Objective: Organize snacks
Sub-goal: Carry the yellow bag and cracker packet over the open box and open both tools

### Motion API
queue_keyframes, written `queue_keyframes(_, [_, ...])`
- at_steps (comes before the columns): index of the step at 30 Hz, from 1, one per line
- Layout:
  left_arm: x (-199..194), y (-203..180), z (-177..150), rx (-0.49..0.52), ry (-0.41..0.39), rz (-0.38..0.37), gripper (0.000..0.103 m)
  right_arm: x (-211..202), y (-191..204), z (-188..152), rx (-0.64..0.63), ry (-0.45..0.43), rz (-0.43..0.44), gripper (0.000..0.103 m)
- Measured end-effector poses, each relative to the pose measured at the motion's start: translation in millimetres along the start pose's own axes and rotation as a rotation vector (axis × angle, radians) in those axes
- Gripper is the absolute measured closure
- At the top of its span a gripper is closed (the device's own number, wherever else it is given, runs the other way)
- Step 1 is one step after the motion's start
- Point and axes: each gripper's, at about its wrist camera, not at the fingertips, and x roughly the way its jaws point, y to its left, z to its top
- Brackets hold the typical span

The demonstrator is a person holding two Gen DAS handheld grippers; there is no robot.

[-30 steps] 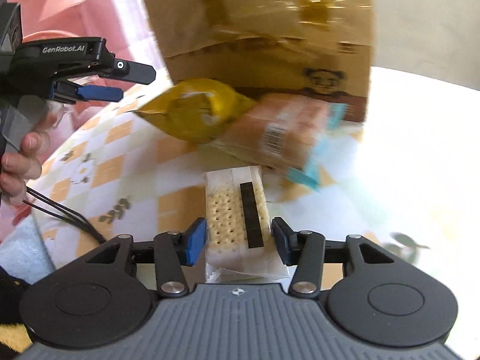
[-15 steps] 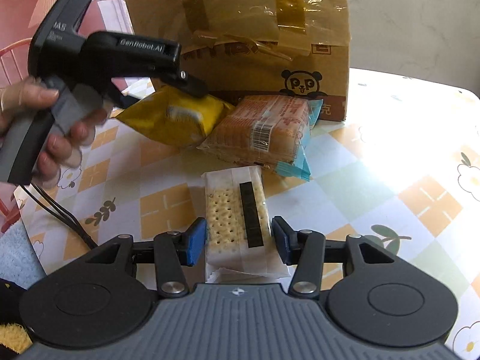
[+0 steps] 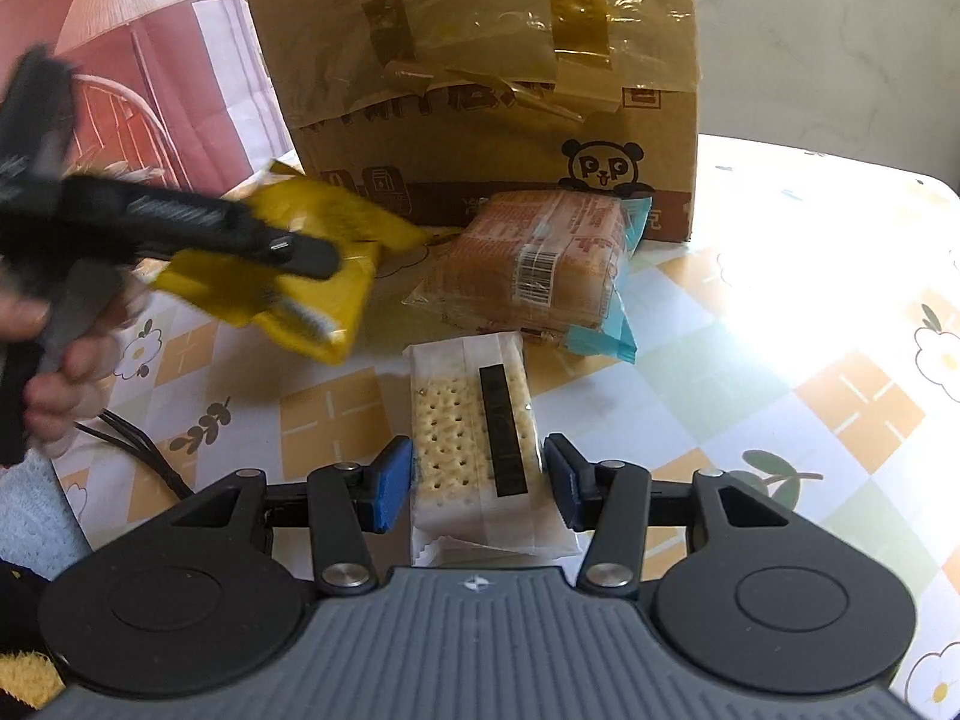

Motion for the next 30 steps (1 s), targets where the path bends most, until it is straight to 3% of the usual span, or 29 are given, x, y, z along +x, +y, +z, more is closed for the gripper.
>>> queue_keyframes(8, [-56,38,-20,-0.156,-0.055,0.031,0.033,5,5,6,-0.018,0.012,0.011,0.054])
queue_keyframes(12, [-76,38,-13,-0.153,-0.105,0.050,0.033,-6,7,10,-0.015,-0.006,0.071,0.055])
queue_keyframes(20, [-111,17,24,-0.134,-0.268,0.023,0.032,-62,7,44,0.021,-0.199,0.096,0.055])
queue_keyframes(25, [-122,5,40,-0.121,-0.323,0.030,0.032,-89,5,72,0.017,-0.327,0.081,0.055])
queue_keyframes(30, [-127,0,43,-0.101,-0.347,0.049,0.032,-98,6,90,0.000,-0.375,0.030,0.055])
